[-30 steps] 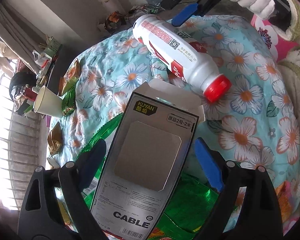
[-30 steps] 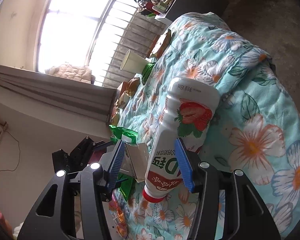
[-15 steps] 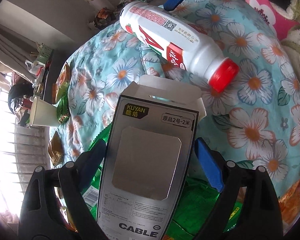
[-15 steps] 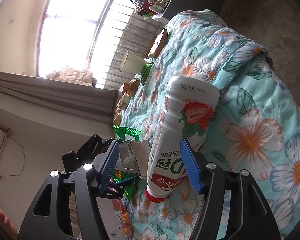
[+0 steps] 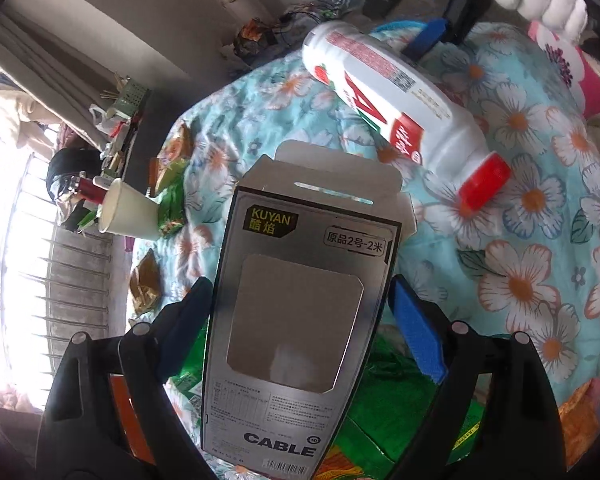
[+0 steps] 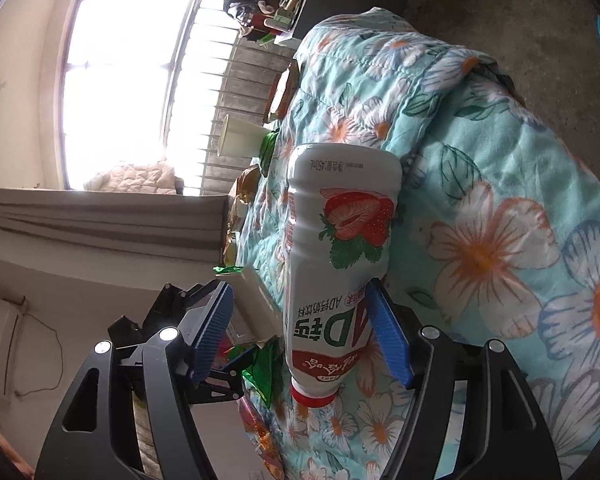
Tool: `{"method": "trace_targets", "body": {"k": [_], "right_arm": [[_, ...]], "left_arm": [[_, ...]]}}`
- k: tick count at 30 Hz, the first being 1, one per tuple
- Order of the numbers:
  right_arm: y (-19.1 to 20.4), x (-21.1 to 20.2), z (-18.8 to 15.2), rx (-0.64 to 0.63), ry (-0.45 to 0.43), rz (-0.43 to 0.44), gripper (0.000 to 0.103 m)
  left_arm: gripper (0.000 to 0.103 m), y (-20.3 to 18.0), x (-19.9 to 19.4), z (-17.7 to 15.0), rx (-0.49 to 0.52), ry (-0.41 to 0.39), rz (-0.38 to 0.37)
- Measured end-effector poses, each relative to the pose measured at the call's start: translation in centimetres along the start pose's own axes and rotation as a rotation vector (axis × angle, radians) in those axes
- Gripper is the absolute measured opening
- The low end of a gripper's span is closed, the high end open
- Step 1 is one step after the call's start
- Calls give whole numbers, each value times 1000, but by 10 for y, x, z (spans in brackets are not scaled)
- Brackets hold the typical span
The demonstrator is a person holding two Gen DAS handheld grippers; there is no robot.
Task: Collect trash
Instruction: 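Lift the CABLE box and drink bottle off the bed with both tools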
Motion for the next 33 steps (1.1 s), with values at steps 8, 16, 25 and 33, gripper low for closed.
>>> {"method": "trace_targets", "body": {"k": [8, 16, 25, 33], "right_arm": [[-9, 15, 12, 63, -48, -27, 67], [-14, 41, 13, 89, -58, -63, 67], [2, 26, 11, 48, -98, -36, 61], [23, -12, 5, -11, -169, -5, 61]], "left_arm": [[84, 65, -76, -4, -324, -198, 135], [83, 100, -130, -24, -571, -345, 232], [83, 129, -175, -48, -732, -408, 339], [83, 127, -204, -37, -802, -497, 323]]}}
Point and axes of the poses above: each gripper's, at about its wrist camera, not at the fingertips, and x roughly the way its jaws point, y to its left, z to its top, the point moved 10 cm from there along x, roughly the way its jaws point, and after that the axes turned 1 degree about -z, right-handed, at the moved point
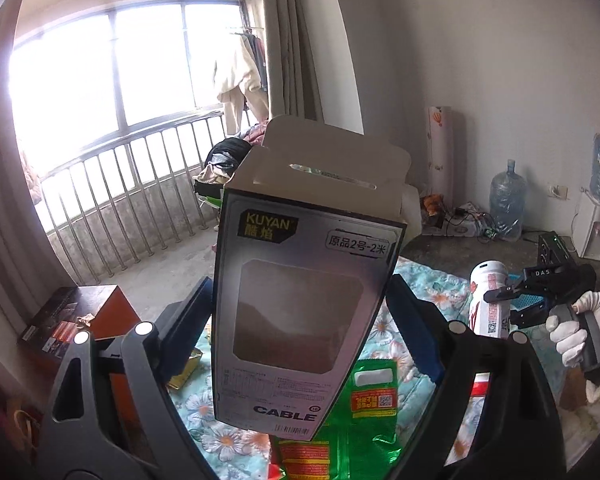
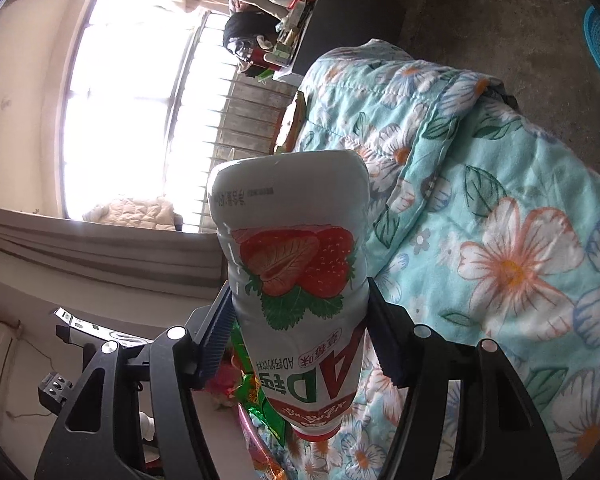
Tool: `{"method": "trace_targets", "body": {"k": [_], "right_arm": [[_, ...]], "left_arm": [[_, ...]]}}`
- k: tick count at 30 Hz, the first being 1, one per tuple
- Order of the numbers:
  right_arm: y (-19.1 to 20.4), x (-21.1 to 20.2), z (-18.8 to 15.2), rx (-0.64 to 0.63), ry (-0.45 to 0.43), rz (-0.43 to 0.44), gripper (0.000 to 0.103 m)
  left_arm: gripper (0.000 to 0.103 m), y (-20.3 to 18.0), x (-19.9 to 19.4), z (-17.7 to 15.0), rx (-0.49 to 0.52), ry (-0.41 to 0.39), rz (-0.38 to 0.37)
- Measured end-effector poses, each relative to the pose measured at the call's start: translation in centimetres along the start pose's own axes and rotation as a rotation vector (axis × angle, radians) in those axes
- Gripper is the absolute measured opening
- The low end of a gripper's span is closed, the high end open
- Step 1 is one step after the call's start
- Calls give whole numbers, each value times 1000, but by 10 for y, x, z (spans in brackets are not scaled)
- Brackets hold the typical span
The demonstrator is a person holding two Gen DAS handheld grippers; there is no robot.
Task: Collect trash
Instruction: 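Lift the CABLE box and drink bottle off the bed with both tools, then carry the box and bottle with both tools over the blue wastebasket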
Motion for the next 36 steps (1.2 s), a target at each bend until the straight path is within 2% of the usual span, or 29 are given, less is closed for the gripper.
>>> {"method": "trace_targets", "body": {"k": [4, 10, 20, 29, 32, 36], "right_arm": [[4, -28, 1, -22, -40, 19, 60], [-1, -77, 1, -32, -105, 51, 60], [-8, -140, 17, -29, -213, 102, 60], [-40, -209, 49, 15, -354, 116, 60], [-59, -242, 65, 21, -423, 89, 60], [-94, -294, 96, 37, -534, 3, 60]], "left_arm": [[83, -17, -4, 8, -30, -25, -47], [83, -51, -1, 21, -16, -36, -101], [83, -122, 25, 40, -12, -23, -217], [83, -217, 75, 63, 21, -2, -353], [83, -260, 99, 72, 35, 16, -405], [83, -327, 136, 84, 48, 38, -493]]}}
Point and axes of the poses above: each gripper's, at about its wrist camera, not at the fingertips, and x roughly the way its jaws point, y to its left, z to its top, the point moved 10 cm from there along x, roughly the way its jaws point, and after that the axes turned 1 degree about -z, right-handed, at the moved point
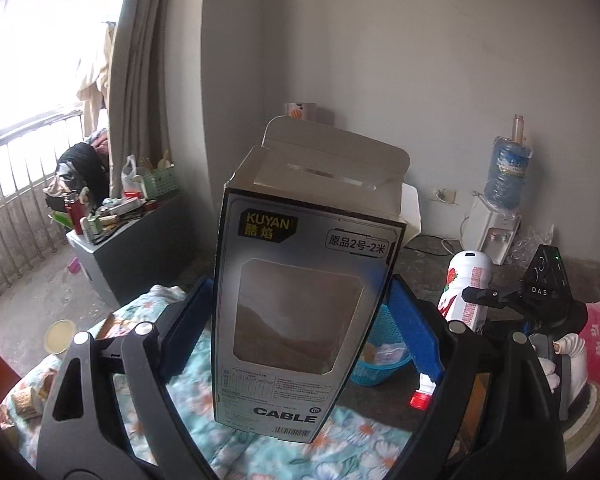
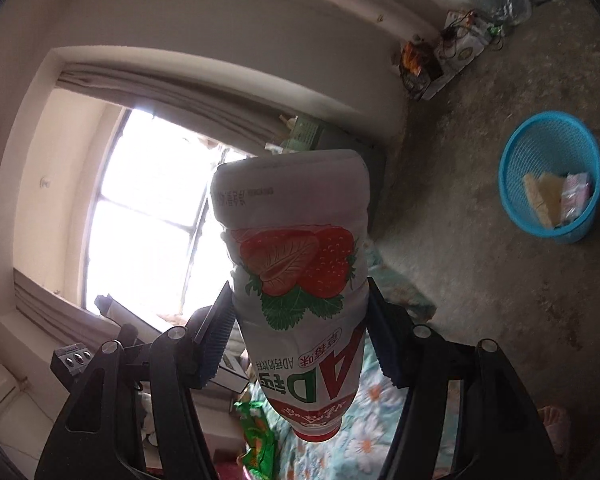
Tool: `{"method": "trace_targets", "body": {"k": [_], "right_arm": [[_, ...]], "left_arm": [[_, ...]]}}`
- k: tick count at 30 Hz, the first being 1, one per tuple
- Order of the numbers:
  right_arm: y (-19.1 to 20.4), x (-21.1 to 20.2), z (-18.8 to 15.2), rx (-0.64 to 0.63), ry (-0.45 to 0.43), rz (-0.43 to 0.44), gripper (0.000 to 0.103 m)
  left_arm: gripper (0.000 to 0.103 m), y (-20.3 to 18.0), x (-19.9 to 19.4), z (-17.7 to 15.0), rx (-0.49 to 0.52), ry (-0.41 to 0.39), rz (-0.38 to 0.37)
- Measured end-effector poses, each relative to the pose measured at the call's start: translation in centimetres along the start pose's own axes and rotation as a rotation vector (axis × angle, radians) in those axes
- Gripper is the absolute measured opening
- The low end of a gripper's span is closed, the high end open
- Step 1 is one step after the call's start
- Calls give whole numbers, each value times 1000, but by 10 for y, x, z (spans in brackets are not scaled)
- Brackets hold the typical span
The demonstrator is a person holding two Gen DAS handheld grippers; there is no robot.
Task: Collect trash
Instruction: 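Carry the box and bottle with both tools over the blue wastebasket, then open both tools to drop the box and bottle into the wastebasket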
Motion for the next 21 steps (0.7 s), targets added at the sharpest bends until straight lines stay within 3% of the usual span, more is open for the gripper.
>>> {"method": "trace_targets", "body": {"k": [6, 12, 16, 21], "right_arm": [[-67, -28, 68, 9, -147, -170, 61], [-144, -22, 118, 8, -238, -348, 61], [-193, 2, 137, 39, -257, -421, 61], [-248, 40, 158, 62, -264, -477, 61]], "left_arm": [[83, -65, 112, 10, 12, 69, -137], [83, -113, 239, -16, -7, 217, -229], [83, -135, 320, -50, -21, 316, -242], [86, -150, 395, -91, -71, 394, -204]]}}
Point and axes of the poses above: each gripper's, at about its wrist camera, not at the fingertips, and x roughly the way its jaws point, y to its left, z to its top, the point moved 10 cm from there along x, roughly the way its jaws point, and after that the axes turned 1 degree about -z, right-handed, at the moved point
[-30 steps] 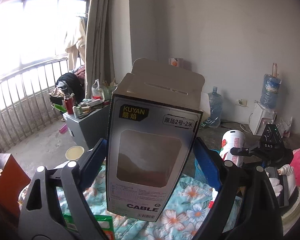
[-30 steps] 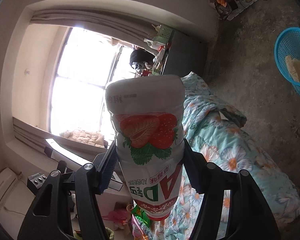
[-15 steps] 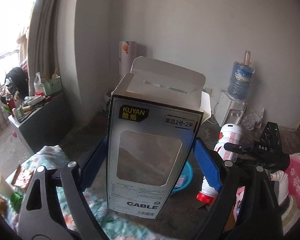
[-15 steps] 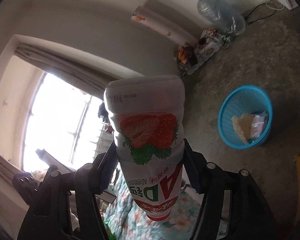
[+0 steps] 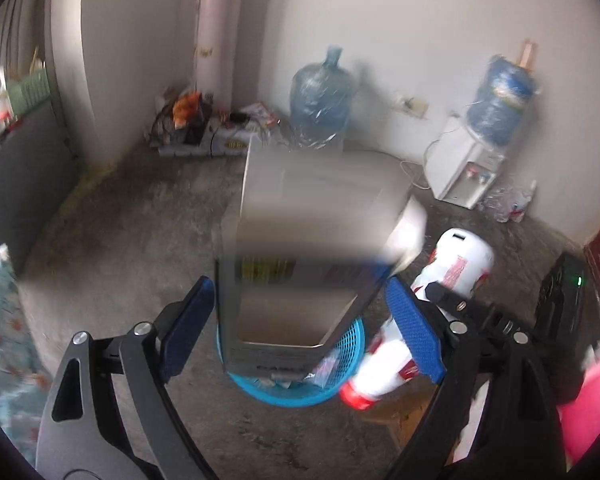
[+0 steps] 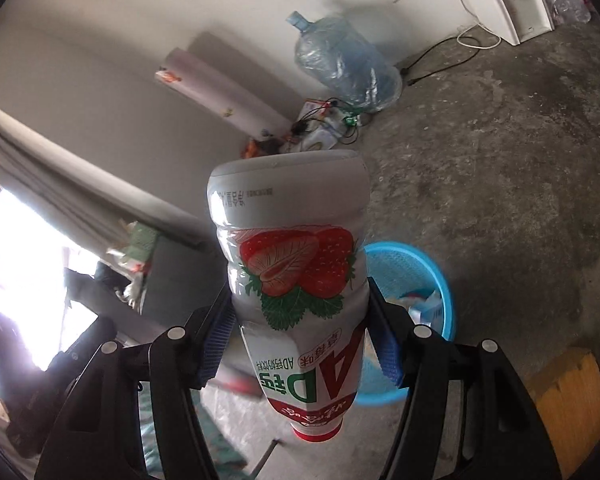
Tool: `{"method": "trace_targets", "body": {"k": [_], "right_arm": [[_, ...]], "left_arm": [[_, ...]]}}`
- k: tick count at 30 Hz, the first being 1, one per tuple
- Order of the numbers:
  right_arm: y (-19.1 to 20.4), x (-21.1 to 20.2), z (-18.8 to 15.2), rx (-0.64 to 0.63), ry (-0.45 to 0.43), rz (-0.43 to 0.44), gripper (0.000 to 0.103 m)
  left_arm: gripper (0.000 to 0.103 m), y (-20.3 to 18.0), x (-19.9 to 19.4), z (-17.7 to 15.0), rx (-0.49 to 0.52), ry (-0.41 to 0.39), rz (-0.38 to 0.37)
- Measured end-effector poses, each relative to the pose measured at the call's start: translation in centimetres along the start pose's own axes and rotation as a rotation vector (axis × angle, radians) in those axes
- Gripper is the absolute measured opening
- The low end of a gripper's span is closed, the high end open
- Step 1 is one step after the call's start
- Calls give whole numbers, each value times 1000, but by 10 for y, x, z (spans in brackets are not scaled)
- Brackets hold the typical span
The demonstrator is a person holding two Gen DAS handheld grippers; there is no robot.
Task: Collect trash
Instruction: 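Open both tools to drop the box and bottle into the wastebasket, then move both tools back over the snack bags on the bed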
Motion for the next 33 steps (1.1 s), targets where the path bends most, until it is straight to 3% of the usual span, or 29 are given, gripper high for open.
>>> {"method": "trace_targets", "body": {"k": [3, 6, 8, 13, 19, 24, 31, 33], "right_arm": [[-32, 46, -12, 67, 69, -29, 68], [-69, 79, -37, 131, 148, -104, 70], [-83, 86, -54, 174, 186, -123, 70], [-96, 71, -66, 169, 161, -105, 70], [-97, 29, -66, 188, 80, -79, 70], [-64, -27, -74, 141, 23, -24, 70], [17, -102, -94, -86, -28, 44, 72], [46, -123, -98, -178, -47, 68, 76]], "left_arm": [[86, 4, 42, -4, -44, 49, 30], [86, 14, 55, -12, -106, 53, 53], [86, 20, 56, -17, -142, 64, 36], [86, 28, 27, -14, -113, 17, 32], [86, 19, -47, 1, -86, -61, -19], [86, 5, -126, -5, -22, -137, -70], [86, 11, -254, -37, 26, -246, 6], [86, 14, -290, -46, 12, -285, 22]]}}
Point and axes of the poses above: each gripper's, at about its wrist camera, not at the fingertips, and x roughly the way its jaws point, y to its left, z to its top, the point moved 10 cm from there along x, roughly the way its jaws point, and after that the axes turned 1 degree about -z, right-handed, at the moved point
